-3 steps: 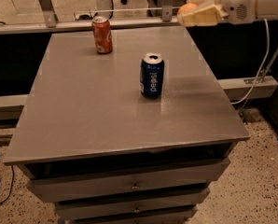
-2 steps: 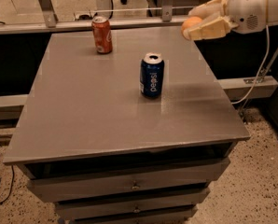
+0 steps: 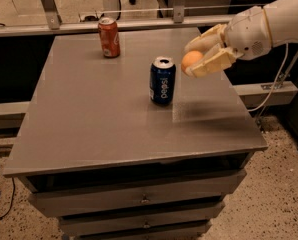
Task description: Move orange near pepsi can
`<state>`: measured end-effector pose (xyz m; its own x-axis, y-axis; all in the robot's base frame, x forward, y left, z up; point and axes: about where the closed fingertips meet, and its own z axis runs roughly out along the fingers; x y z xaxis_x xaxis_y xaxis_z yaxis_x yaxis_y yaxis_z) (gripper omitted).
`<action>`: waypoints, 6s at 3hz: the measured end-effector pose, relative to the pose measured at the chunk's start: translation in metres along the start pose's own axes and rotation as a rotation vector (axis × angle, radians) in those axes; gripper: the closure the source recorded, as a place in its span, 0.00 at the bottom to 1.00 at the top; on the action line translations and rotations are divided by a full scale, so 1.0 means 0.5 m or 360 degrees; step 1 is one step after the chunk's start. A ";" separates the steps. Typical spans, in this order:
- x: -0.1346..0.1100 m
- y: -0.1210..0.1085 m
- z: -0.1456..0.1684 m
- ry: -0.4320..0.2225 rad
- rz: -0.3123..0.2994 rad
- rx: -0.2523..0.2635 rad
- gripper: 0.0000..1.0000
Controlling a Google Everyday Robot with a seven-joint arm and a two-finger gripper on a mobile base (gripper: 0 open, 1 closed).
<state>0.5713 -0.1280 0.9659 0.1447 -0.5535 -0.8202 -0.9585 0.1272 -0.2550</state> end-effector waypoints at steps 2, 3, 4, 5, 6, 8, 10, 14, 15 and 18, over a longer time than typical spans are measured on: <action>0.026 0.025 0.087 0.0112 0.0061 0.0038 1.00; 0.046 0.017 0.110 0.0183 0.0174 0.0127 1.00; 0.046 0.017 0.110 0.0183 0.0174 0.0127 1.00; 0.064 0.037 0.128 0.0186 0.0204 0.0067 1.00; 0.106 0.076 0.132 0.0211 0.0283 0.0016 1.00; 0.172 0.116 0.129 0.0248 0.0396 0.0007 1.00; 0.173 0.075 0.124 0.0192 0.0436 0.0118 1.00; 0.165 0.067 0.155 0.0116 0.0516 0.0118 0.10; 0.166 0.069 0.157 0.0113 0.0524 0.0114 0.00; 0.188 0.049 0.053 -0.0069 0.0516 0.0156 0.00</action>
Offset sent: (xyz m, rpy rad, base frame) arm 0.0103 0.0389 -0.0554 -0.0760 0.0441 -0.1525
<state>0.5678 -0.1551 0.8689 -0.1512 -0.4360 -0.8871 -0.9286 0.3704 -0.0238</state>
